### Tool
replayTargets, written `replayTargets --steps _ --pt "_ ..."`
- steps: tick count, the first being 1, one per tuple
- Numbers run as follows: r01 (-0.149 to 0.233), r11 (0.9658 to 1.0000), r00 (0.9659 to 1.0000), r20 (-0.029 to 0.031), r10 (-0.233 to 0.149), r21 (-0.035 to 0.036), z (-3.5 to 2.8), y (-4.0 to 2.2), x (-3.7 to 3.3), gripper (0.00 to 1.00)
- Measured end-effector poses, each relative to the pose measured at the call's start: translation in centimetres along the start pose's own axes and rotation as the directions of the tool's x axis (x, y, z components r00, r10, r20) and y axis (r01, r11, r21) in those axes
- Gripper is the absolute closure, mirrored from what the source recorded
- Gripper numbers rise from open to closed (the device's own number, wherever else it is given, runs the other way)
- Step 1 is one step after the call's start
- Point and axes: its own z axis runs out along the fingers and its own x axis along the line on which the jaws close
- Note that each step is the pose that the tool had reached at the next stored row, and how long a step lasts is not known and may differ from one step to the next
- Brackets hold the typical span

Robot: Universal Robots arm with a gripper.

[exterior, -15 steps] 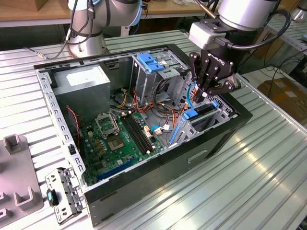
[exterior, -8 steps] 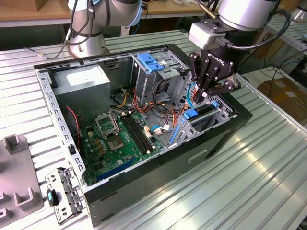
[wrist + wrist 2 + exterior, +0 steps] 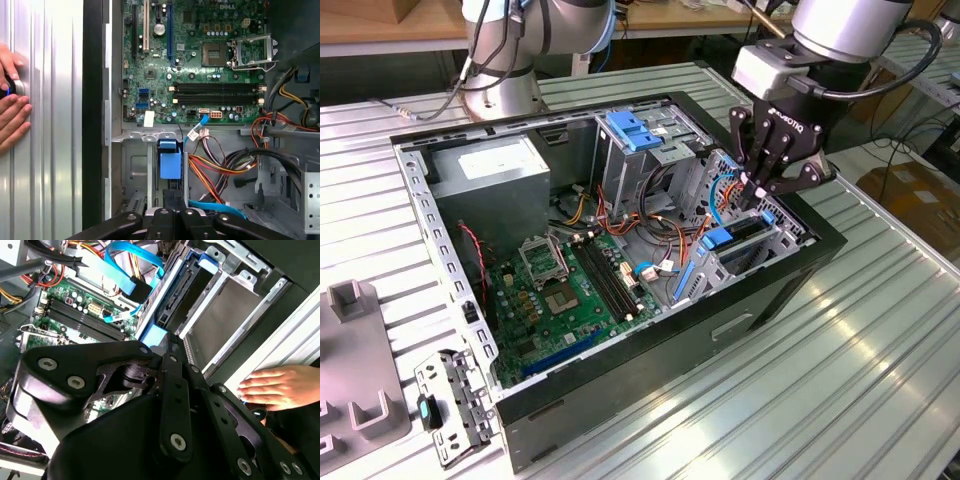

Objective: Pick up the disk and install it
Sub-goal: 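Insert the first disk wire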

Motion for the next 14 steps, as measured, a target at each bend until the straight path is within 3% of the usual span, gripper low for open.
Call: replayTargets --steps 3,4,8,11,14 --pt "0.060 0.9982 0.9982 -0.0007 -0.060 0.0028 -0.06 0.00 0.01 0.89" --pt "0.088 0.9961 0.9961 -0.0008 -0.088 0.0040 -0.35 0.00 0.01 0.89" --pt "0.102 0.9948 0.9948 -0.0011 -0.102 0.0027 -0.70 -0.47 -0.12 0.89" --pt "0.104 0.9946 0.9946 -0.0012 -0.104 0.0002 -0.72 -2.14 -0.21 0.89" --pt "0.105 0.9945 0.9945 -0.0014 -0.105 -0.0006 -0.73 -3.34 -0.33 0.89"
